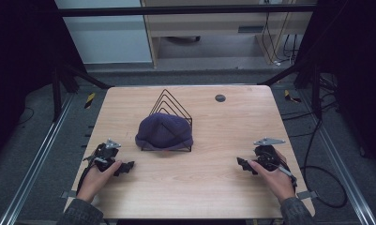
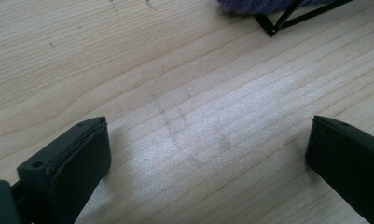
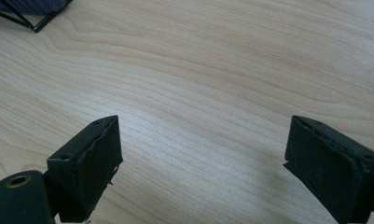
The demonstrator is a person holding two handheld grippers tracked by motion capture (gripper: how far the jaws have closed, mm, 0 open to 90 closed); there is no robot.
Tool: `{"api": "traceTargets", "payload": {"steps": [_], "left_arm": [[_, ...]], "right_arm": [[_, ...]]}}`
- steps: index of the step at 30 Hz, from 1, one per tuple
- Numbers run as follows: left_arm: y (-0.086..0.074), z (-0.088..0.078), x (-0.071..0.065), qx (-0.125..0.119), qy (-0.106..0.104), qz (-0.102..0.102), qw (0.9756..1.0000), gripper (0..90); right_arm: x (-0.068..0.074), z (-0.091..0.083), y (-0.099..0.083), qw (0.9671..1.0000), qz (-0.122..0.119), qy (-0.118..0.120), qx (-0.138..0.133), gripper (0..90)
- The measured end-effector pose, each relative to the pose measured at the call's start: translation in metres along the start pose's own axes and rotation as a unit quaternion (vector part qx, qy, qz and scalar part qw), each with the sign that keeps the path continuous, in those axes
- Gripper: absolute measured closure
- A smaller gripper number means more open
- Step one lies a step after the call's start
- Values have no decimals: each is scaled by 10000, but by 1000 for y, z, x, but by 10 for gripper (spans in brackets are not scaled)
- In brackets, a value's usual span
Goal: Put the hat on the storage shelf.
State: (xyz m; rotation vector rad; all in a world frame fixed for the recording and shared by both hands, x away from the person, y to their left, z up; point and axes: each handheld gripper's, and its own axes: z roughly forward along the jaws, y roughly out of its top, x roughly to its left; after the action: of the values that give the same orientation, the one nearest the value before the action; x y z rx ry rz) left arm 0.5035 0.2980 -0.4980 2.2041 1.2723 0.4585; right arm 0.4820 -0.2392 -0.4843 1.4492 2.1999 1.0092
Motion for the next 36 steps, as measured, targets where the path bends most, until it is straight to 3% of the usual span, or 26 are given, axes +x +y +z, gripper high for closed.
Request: {"api": "traceTargets", "payload": {"steps": [13,22,33,35,36], "left_arm": [[0,0,-1,-25,-17,-10,10000,0],[0,1,-2,-25,-36,8,10000,0],[0,1,-2,-27,-44,11,10000,0],[0,1,-2,-15,-49,38,10000,0],[0,1,-2,-12,-54,45,10000,0]], "right_arm": [[3,20,-2,9999,52,-123,93,114],[7,23,-2,9998,26,-141,151,108],[16,25,-11,9993,-201,-324,-49,79],[18,26,-14,9982,-422,-419,-80,68],[19,26,-15,9983,-415,-411,-90,65]]}}
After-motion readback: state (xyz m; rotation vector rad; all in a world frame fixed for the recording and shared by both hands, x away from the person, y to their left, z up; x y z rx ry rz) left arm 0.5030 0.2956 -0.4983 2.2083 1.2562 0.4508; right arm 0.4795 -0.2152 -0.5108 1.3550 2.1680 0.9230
